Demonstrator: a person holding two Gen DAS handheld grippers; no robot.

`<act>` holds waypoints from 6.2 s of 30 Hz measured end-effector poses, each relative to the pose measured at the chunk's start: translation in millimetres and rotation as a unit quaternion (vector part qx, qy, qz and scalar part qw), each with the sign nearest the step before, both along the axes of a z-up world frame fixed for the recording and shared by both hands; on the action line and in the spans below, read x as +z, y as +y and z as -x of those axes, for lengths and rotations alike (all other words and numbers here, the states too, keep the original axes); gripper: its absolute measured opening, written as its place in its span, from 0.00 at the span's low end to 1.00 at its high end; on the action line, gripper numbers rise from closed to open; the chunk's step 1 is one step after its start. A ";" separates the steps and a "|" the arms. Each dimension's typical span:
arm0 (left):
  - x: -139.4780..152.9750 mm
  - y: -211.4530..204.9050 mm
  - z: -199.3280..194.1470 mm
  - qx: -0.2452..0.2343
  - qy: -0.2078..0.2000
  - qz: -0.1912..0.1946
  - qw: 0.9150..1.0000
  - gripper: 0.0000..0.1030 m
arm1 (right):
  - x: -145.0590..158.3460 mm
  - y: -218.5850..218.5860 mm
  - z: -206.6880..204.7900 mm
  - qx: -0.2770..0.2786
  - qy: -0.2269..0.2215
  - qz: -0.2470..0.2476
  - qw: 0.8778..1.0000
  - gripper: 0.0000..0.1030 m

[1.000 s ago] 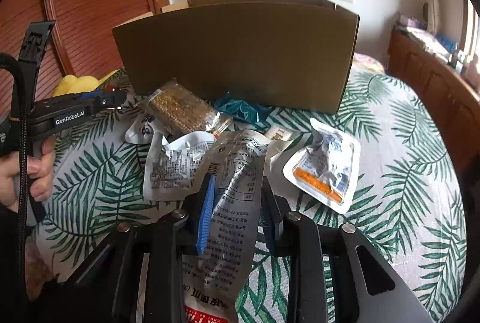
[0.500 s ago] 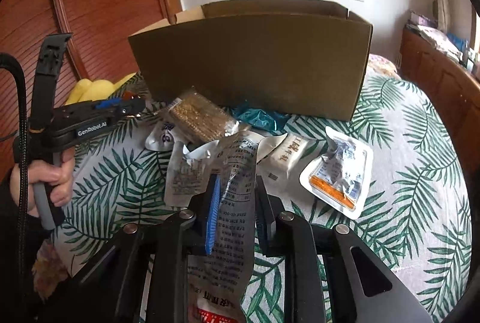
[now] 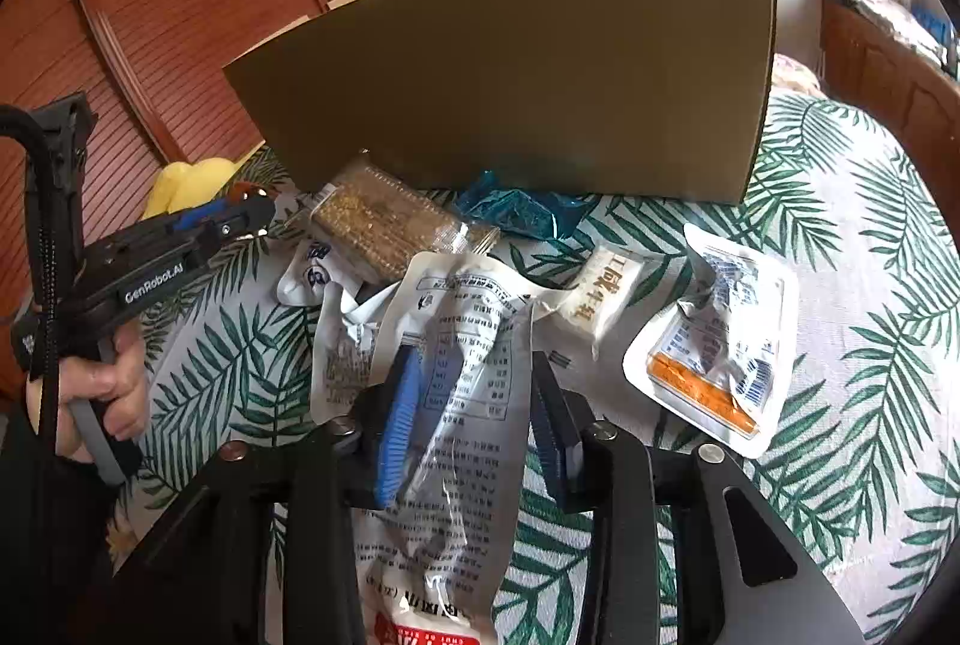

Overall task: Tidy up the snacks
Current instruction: 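Grasp the copper foil packet with the left tool while the right tool grasps a white printed bag, then carry the foil packet and white bag over the box and release them inside, then move both tools back from the box down toward the remaining snacks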

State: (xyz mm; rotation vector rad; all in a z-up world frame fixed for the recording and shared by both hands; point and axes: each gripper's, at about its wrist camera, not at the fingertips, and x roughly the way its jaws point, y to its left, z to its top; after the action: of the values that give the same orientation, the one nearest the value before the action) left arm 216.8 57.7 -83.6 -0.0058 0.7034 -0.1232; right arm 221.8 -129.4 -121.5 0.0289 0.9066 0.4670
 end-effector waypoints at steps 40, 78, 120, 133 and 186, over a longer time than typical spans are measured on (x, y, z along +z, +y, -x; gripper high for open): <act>90.0 -12.1 5.4 -0.053 -0.086 0.048 0.994 0.22 | 123.6 -3.9 26.7 -0.003 -0.200 0.064 0.978 0.15; 72.3 -30.8 -142.0 -0.068 -0.054 0.037 0.996 0.24 | 166.3 16.1 -136.7 -0.016 -0.279 0.110 0.954 0.15; 94.3 -48.2 -58.2 -0.088 -0.061 0.010 0.994 0.48 | 152.6 -7.4 -47.2 -0.003 -0.218 0.089 0.972 0.20; 76.7 -58.2 -16.0 -0.101 -0.039 0.009 0.994 0.49 | 121.6 -36.0 1.8 -0.028 -0.177 0.081 0.980 0.30; 5.3 -104.8 12.7 -0.179 0.049 -0.020 0.982 0.49 | 9.0 -59.5 -12.9 -0.070 -0.035 0.109 0.991 0.65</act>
State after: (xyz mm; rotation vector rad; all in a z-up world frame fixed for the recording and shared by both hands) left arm 204.1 -47.1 -78.3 0.1555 0.8015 -0.4571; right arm 234.8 -188.9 -112.6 -0.1215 0.8761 0.2357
